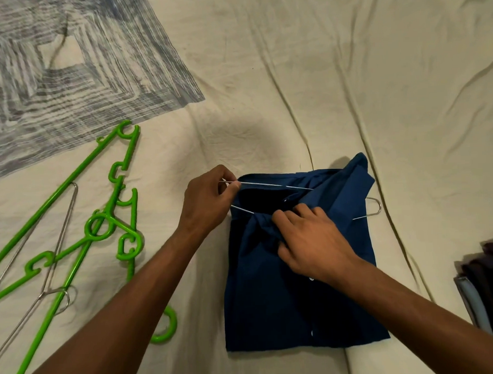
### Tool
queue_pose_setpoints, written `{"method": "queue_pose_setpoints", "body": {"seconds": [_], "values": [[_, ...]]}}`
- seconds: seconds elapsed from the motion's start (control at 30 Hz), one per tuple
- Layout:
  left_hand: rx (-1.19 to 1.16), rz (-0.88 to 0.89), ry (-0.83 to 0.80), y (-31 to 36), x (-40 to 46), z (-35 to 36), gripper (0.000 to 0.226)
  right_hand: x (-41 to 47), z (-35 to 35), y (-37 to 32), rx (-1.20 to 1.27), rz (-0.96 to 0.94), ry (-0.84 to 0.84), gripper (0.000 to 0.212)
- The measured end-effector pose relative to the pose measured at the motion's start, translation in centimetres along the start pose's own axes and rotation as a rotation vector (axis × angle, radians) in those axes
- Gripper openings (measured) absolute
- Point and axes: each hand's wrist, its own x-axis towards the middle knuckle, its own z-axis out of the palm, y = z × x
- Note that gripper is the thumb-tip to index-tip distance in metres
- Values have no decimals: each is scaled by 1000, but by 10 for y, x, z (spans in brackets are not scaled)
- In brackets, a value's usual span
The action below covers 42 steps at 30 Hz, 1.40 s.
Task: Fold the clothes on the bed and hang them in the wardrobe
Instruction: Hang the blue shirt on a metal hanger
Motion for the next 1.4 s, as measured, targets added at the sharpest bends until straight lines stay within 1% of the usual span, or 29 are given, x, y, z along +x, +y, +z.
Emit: {"method": "queue_pose_setpoints", "body": {"seconds": [0.17, 0.3, 0.4, 0.47, 0.53, 0.73, 0.8, 0.9, 1.07, 1.2, 1.23, 1.27, 1.33, 1.4], "values": [[10, 24, 28, 1, 0, 4, 9, -3, -2, 1, 32, 68, -58, 48], [2, 42, 17, 2, -1, 3, 9, -2, -5, 1, 36, 81, -92, 50], [5, 8, -4, 0, 2, 5, 9, 1, -8, 2, 172, 128, -59, 55], [13, -16, -17, -2, 6, 6, 9, 11, -9, 4, 268, 177, 33, 46], [18, -29, -30, -5, 10, 8, 8, 27, -10, 8, 266, 194, 73, 34], [49, -37, -78, -9, 21, 9, 6, 71, -18, 15, 109, 107, -85, 29], [49, -23, -71, -8, 23, 8, 5, 73, -18, 12, 65, 57, -145, 28], [33, 0, -43, -4, 21, 7, 5, 63, -17, 8, 70, 62, -181, 32], [21, 109, 22, -2, 11, 2, 7, 38, -23, 14, 136, 105, -55, 35], [25, 219, 43, 4, 0, 0, 7, 20, -30, 25, 106, 140, 47, 50], [30, 235, 26, 4, -4, 0, 7, 17, -31, 29, 83, 159, 40, 53], [41, 249, 1, 3, -8, 0, 7, 15, -34, 32, 46, 180, -2, 56], [65, 261, -59, -3, -15, 2, 7, 10, -39, 37, -24, 224, -120, 60], [92, 226, -104, -10, -20, 4, 7, 8, -44, 39, -60, 242, -219, 63]]}}
